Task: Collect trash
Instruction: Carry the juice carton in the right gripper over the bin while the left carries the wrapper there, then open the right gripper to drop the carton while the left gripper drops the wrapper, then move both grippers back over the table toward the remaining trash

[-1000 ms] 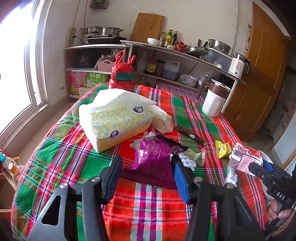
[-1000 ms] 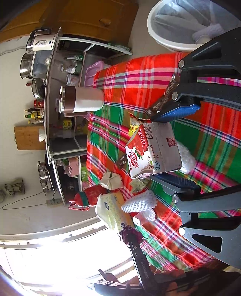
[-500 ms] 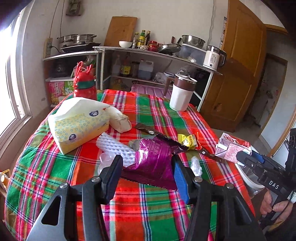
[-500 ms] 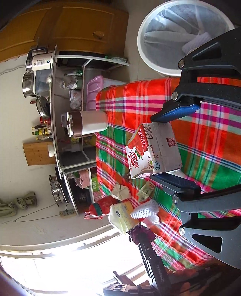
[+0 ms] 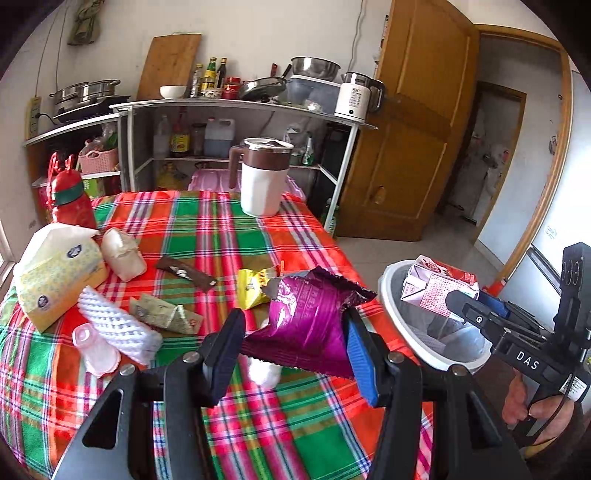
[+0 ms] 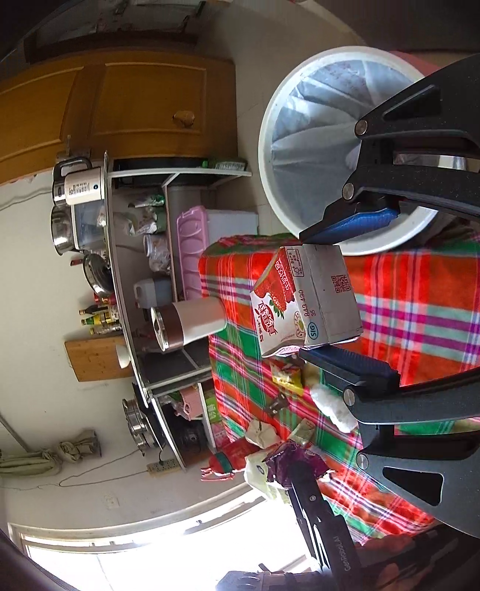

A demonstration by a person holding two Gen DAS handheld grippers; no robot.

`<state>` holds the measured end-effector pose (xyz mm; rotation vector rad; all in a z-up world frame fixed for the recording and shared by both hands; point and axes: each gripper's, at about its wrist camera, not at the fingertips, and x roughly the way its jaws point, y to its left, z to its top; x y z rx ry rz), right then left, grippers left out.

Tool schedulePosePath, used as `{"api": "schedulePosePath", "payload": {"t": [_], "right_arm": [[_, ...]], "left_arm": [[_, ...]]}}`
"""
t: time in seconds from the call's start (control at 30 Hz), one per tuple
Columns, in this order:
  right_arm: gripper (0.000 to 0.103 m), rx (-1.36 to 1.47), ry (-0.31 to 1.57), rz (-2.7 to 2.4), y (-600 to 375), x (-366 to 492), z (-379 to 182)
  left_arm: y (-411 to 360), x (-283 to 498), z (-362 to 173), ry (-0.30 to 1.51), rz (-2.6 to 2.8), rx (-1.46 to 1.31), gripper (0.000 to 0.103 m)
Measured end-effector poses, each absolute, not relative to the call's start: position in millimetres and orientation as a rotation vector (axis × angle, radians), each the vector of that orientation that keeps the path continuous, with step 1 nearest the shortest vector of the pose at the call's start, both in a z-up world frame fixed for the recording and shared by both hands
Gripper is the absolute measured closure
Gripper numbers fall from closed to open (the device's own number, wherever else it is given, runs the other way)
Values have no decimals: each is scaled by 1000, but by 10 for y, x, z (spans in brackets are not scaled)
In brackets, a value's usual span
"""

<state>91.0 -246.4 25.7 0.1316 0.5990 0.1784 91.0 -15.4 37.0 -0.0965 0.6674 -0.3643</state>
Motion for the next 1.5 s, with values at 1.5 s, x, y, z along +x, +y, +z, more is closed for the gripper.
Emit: {"api": "schedulePosePath", "payload": {"t": [1.5], "right_arm": [[48,201,728,-157,-3922,758,-238]], "left_arm": [[-2107,1184,-73,875,-662,11,30]]}}
